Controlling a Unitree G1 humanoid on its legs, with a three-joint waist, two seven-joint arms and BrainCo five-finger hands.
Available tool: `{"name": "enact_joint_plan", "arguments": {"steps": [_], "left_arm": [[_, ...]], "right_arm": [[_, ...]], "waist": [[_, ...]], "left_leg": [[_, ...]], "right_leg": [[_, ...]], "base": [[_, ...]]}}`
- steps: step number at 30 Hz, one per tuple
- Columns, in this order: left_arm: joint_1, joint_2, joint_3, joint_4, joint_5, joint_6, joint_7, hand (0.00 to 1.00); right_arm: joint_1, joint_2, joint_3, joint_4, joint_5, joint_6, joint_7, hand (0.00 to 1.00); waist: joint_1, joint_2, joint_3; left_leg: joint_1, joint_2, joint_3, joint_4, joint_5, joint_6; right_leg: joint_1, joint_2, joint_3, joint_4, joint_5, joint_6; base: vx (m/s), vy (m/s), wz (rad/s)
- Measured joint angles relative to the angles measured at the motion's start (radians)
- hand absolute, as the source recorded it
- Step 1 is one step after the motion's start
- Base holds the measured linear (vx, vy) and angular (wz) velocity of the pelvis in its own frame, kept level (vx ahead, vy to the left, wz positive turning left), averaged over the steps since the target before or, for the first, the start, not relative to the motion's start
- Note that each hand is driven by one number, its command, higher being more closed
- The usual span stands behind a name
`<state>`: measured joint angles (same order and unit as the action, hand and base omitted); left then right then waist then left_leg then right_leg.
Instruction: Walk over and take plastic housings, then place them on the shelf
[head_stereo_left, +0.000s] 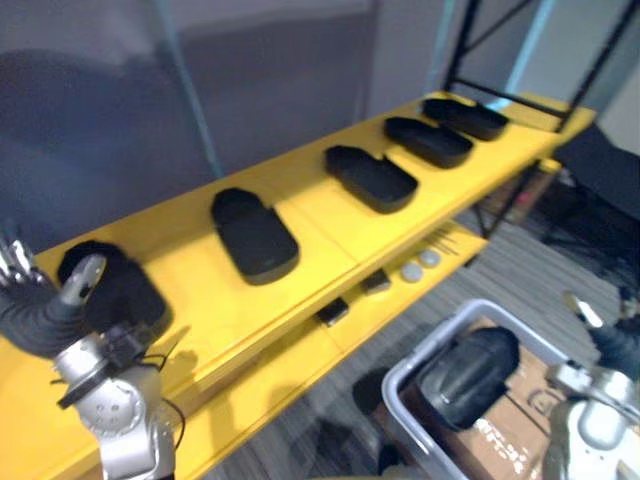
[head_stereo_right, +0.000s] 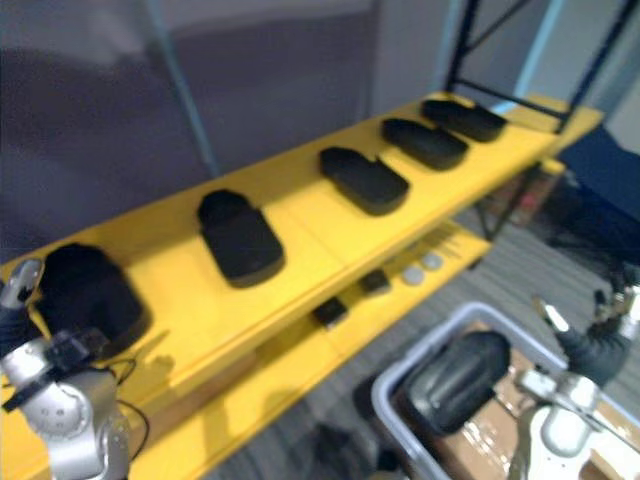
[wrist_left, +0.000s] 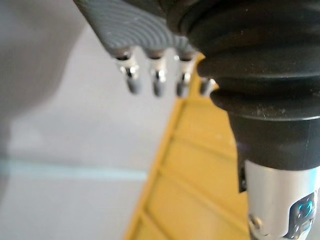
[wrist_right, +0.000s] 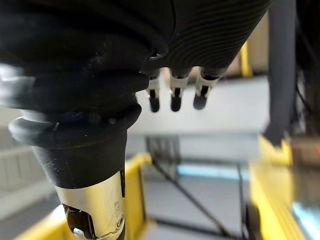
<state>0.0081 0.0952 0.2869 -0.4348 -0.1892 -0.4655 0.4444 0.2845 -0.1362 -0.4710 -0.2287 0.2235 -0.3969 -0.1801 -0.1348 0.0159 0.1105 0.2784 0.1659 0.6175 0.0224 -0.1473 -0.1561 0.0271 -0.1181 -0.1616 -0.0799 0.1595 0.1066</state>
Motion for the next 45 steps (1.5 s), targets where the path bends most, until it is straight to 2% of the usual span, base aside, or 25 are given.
{"name": "enact_joint_plan", "arguments": {"steps": [2,4,5,6,7,9,10,11,13,15,17,23,24,26,27,28,32,34,37,41,43,45], "left_arm": [[-0.028,0.001,-0.008,0.003,0.000,0.024,0.005,0.00],[-0.020,0.003,-0.004,0.003,0.010,0.045,0.007,0.00],[-0.012,0.006,0.003,0.001,0.012,0.051,0.008,0.00],[0.009,0.012,0.026,0.001,0.012,0.063,0.015,0.00],[0.039,0.011,0.046,0.000,0.013,0.073,0.025,0.00],[0.115,0.010,0.074,-0.019,0.013,0.076,0.032,0.00],[0.160,0.010,0.075,-0.038,0.017,0.076,0.030,0.00],[0.177,0.009,0.076,-0.047,0.026,0.075,0.029,0.00],[0.188,0.006,0.088,-0.064,0.041,0.066,0.019,0.00],[0.184,0.002,0.088,-0.064,0.043,0.057,0.019,0.00],[0.187,-0.015,0.087,-0.064,0.044,0.055,0.021,0.00],[0.186,-0.027,0.082,-0.064,0.050,0.053,0.026,0.00],[0.185,-0.026,0.081,-0.064,0.051,0.050,0.036,0.00],[0.150,-0.025,0.069,-0.058,0.053,0.032,0.069,0.00],[0.107,-0.025,0.047,-0.046,0.060,0.017,0.096,0.00],[0.071,-0.025,0.035,-0.028,0.089,0.009,0.122,0.00],[0.042,-0.026,0.001,-0.010,0.117,-0.013,0.188,0.00],[-0.007,-0.026,-0.025,0.000,0.169,-0.022,0.224,0.00],[-0.027,-0.026,-0.065,0.019,0.173,-0.026,0.242,0.00],[-0.013,-0.026,-0.106,0.012,0.167,-0.057,0.218,0.00],[0.021,-0.026,-0.125,-0.019,0.164,-0.061,0.175,0.00],[0.080,-0.026,-0.153,-0.028,0.158,-0.059,0.129,0.00]], "right_arm": [[0.003,0.002,0.016,-0.005,-0.001,-0.003,0.015,0.00],[-0.009,0.002,0.061,-0.005,-0.001,-0.003,0.039,0.00],[-0.018,0.005,0.072,-0.005,-0.001,-0.003,0.048,0.00],[-0.049,0.000,0.096,-0.005,0.000,-0.003,0.068,0.00],[-0.085,-0.013,0.112,-0.005,0.002,-0.003,0.098,0.00],[-0.131,-0.035,0.141,0.001,0.020,-0.003,0.130,0.00],[-0.142,-0.041,0.151,0.006,0.022,-0.003,0.140,0.00],[-0.143,-0.042,0.153,0.005,0.022,-0.004,0.141,0.00],[-0.146,-0.042,0.164,0.006,0.020,0.000,0.142,0.00],[-0.145,-0.040,0.197,0.007,0.018,0.002,0.144,0.00],[-0.153,-0.040,0.200,0.008,0.018,0.002,0.157,0.00],[-0.159,-0.040,0.225,0.020,0.021,0.002,0.164,0.00],[-0.173,-0.040,0.235,0.023,0.021,0.002,0.163,0.00],[-0.226,-0.040,0.239,0.046,0.019,-0.008,0.156,0.00],[-0.269,-0.040,0.240,0.072,0.017,-0.021,0.141,0.00],[-0.305,-0.040,0.249,0.096,0.014,-0.023,0.121,0.00],[-0.374,-0.041,0.280,0.102,-0.008,-0.057,0.082,0.00],[-0.417,-0.049,0.281,0.111,-0.024,-0.067,0.056,0.00],[-0.429,-0.054,0.307,0.129,-0.050,-0.067,0.022,0.00],[-0.369,-0.048,0.327,0.076,-0.067,-0.062,-0.041,0.00],[-0.295,-0.027,0.324,0.010,-0.067,-0.058,-0.064,0.00],[-0.168,0.008,0.321,-0.008,-0.056,-0.057,-0.052,0.00]], "waist": [[-0.007,0.003,0.002],[0.017,0.011,0.012],[0.025,0.005,0.016],[0.051,-0.002,0.036],[0.073,0.005,0.056],[0.093,0.023,0.065],[0.099,0.042,0.056],[0.099,0.051,0.051],[0.097,0.056,0.042],[0.097,0.029,0.060],[0.101,0.024,0.062],[0.115,0.026,0.073],[0.114,0.027,0.079],[0.112,0.024,0.114],[0.113,0.017,0.159],[0.119,0.005,0.207],[0.122,0.016,0.288],[0.121,0.030,0.340],[0.121,0.037,0.356],[0.122,0.039,0.357],[0.121,0.038,0.357],[0.116,0.038,0.357]], "left_leg": [[-0.002,0.001,0.004,0.007,-0.004,0.000],[-0.014,0.018,0.015,0.073,-0.032,0.003],[-0.027,0.024,-0.011,0.119,-0.041,0.013],[-0.074,0.035,-0.134,0.250,-0.064,0.057],[-0.125,0.037,-0.285,0.384,-0.077,0.082],[-0.163,0.019,-0.451,0.511,-0.095,0.102],[-0.157,0.007,-0.504,0.510,-0.122,0.122],[-0.156,0.002,-0.518,0.497,-0.126,0.125],[-0.153,-0.017,-0.515,0.424,-0.139,0.111],[-0.141,-0.034,-0.501,0.343,-0.147,0.098],[-0.124,-0.034,-0.501,0.292,-0.153,0.088],[-0.126,-0.034,-0.502,0.267,-0.170,0.076],[-0.157,-0.033,-0.503,0.277,-0.186,0.075],[-0.228,-0.035,-0.506,0.305,-0.218,0.065],[-0.266,-0.042,-0.513,0.321,-0.237,0.049],[-0.302,-0.053,-0.520,0.355,-0.242,0.054],[-0.386,-0.053,-0.530,0.449,-0.266,0.059],[-0.414,-0.051,-0.544,0.490,-0.274,0.057],[-0.426,-0.043,-0.558,0.531,-0.291,0.050],[-0.415,-0.035,-0.558,0.588,-0.322,0.052],[-0.393,-0.034,-0.539,0.619,-0.351,0.056],[-0.297,-0.032,-0.443,0.634,-0.388,0.090]], "right_leg": [[-0.004,0.001,0.007,0.000,0.001,0.000],[-0.018,0.015,0.050,-0.001,0.003,-0.002],[-0.026,0.014,0.068,-0.001,0.002,-0.004],[-0.033,0.016,0.115,0.000,0.005,-0.018],[-0.032,0.025,0.159,0.000,0.006,-0.023],[-0.033,0.040,0.226,0.000,0.006,-0.026],[-0.040,0.052,0.249,0.000,0.012,-0.031],[-0.047,0.055,0.250,0.000,0.014,-0.030],[-0.092,0.053,0.254,0.006,0.039,-0.015],[-0.122,0.035,0.249,0.004,0.055,0.001],[-0.127,0.035,0.245,0.005,0.059,0.007],[-0.138,0.030,0.231,0.009,0.065,0.013],[-0.167,0.028,0.224,0.018,0.068,0.012],[-0.230,0.018,0.217,0.043,0.077,0.013],[-0.261,0.006,0.212,0.053,0.082,0.012],[-0.279,-0.007,0.211,0.059,0.086,0.009],[-0.342,-0.020,0.186,0.111,0.083,0.011],[-0.388,-0.022,0.185,0.202,0.052,0.011],[-0.435,-0.021,0.176,0.330,-0.017,0.009],[-0.444,-0.018,0.179,0.414,-0.052,0.019],[-0.432,-0.008,0.207,0.418,-0.041,0.031],[-0.378,0.005,0.240,0.408,-0.001,0.027]], "base": [[-0.06,-0.032,-0.14],[-0.07,-0.040,-0.41],[-0.05,-0.074,-0.83],[-0.06,-0.100,-1.07],[-0.06,-0.086,-1.14],[-0.06,0.069,-1.09],[-0.04,0.167,-0.83],[-0.01,0.177,-0.43],[-0.01,0.129,-0.13],[-0.03,0.120,0.07],[-0.04,0.110,0.11],[-0.07,0.049,0.08],[-0.19,0.035,0.13],[-0.22,0.026,0.20],[-0.27,0.014,0.26],[-0.28,0.009,0.24],[-0.18,-0.015,0.04],[-0.08,-0.022,0.12],[-0.02,-0.025,0.14],[0.02,0.012,0.04],[0.01,0.094,-0.38],[-0.05,0.195,-1.01]]}}
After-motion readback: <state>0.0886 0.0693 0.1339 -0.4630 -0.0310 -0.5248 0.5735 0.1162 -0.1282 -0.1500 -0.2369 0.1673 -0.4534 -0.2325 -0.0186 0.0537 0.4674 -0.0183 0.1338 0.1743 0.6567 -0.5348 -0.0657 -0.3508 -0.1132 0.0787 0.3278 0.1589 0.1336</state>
